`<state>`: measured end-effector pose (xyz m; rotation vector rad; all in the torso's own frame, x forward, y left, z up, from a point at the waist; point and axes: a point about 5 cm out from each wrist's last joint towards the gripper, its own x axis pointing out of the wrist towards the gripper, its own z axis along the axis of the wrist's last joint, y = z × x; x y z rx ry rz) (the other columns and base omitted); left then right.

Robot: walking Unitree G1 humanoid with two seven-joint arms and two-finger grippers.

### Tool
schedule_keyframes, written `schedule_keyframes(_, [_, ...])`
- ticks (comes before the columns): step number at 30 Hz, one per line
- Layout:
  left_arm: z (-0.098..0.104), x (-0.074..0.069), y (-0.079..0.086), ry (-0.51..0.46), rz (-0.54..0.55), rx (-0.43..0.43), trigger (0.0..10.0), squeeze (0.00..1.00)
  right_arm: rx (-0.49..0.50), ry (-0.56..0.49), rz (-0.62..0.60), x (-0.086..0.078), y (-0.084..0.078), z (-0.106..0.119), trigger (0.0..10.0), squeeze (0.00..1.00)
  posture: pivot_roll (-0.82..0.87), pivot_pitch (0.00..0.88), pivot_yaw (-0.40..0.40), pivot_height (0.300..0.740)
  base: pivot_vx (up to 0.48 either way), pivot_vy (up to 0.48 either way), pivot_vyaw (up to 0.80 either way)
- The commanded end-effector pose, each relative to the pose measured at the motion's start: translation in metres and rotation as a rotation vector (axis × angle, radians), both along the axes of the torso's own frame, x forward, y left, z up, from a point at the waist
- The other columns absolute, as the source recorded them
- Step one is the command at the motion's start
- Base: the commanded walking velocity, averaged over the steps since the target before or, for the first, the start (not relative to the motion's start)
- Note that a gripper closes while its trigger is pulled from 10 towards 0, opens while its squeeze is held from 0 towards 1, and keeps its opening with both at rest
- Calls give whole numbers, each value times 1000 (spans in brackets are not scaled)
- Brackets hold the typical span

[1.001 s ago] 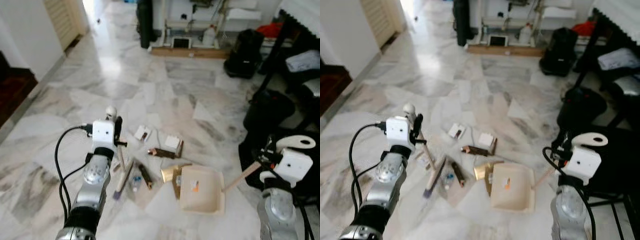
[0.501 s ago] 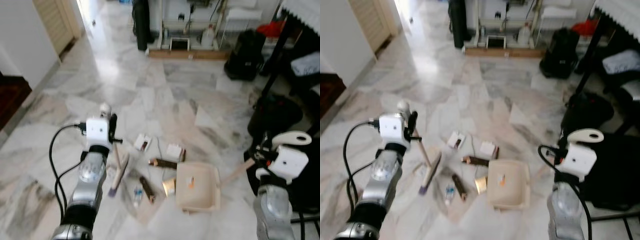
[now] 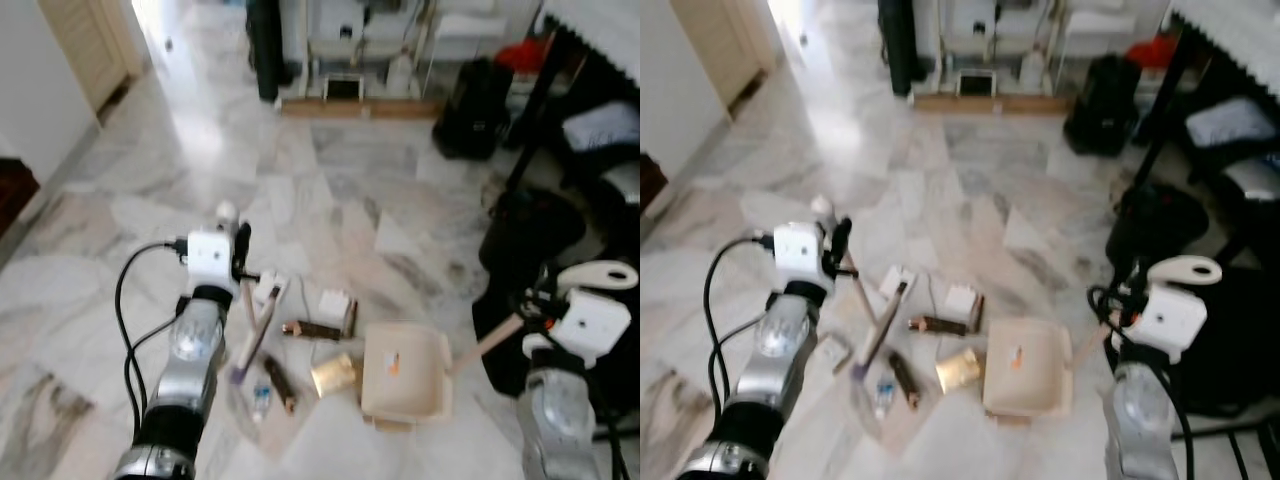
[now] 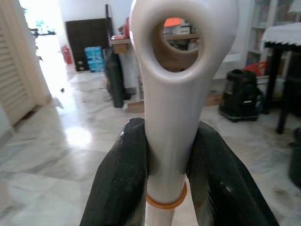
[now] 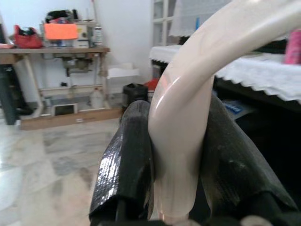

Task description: Sweep floor

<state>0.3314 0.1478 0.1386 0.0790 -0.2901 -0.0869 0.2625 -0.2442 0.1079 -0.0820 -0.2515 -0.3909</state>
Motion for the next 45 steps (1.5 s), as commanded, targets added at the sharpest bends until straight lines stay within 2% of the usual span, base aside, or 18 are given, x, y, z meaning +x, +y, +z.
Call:
schedule_keyframes(1, [13,2,-4,-61,-20,-14,10000,0,-8,-23,-16,0,-4,5,10000,0,24,91,-1,740,0,0,-800])
schedule_keyframes(16, [13,2,-4,-57,-25,-15,10000,0,-24,-35,-39,-1,-10,11,10000,0,23,96,-2,740,0,0,-800])
schedule_keyframes(38, [11,6,-5,-26,-22,-24,10000,0,-38,29,1,3,-1,-1,10000,0,22,101,-3,740,0,0,0])
schedule_keyframes(45, [11,7,-6,-24,-22,-26,10000,0,-24,30,3,3,0,-2,10000,0,22,102,-3,740,0,0,560])
